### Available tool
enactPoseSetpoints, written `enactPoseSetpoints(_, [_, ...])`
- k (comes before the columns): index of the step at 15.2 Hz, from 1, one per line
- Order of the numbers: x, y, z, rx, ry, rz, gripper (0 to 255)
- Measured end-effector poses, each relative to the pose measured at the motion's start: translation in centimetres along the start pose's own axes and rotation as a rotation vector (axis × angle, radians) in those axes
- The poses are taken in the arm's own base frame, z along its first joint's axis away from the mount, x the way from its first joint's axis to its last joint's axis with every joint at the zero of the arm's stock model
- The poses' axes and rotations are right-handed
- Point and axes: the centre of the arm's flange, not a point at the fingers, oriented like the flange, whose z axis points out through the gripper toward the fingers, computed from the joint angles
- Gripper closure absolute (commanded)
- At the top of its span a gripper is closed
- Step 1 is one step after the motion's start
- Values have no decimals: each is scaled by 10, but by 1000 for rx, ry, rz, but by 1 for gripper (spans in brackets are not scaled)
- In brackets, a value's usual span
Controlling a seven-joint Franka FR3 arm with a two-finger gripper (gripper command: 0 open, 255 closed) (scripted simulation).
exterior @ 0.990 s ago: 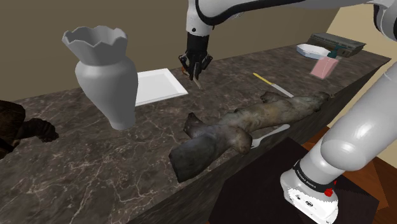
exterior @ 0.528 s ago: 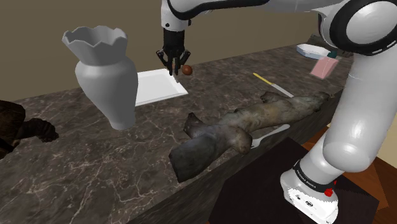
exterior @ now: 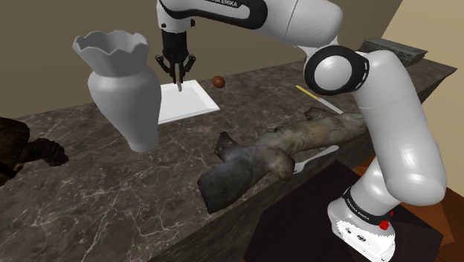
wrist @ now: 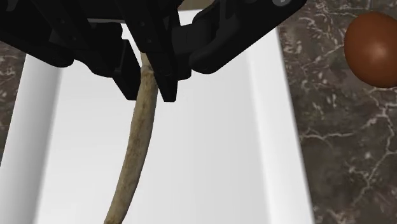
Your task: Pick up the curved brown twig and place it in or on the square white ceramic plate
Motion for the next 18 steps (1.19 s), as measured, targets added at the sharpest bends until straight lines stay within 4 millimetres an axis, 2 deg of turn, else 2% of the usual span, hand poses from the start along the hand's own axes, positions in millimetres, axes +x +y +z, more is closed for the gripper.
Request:
enactPoseSetpoints(12, [3, -1, 61, -2, 0, 3, 255])
enactPoseSetpoints(18, [3, -2, 65, -1, 0, 3, 255])
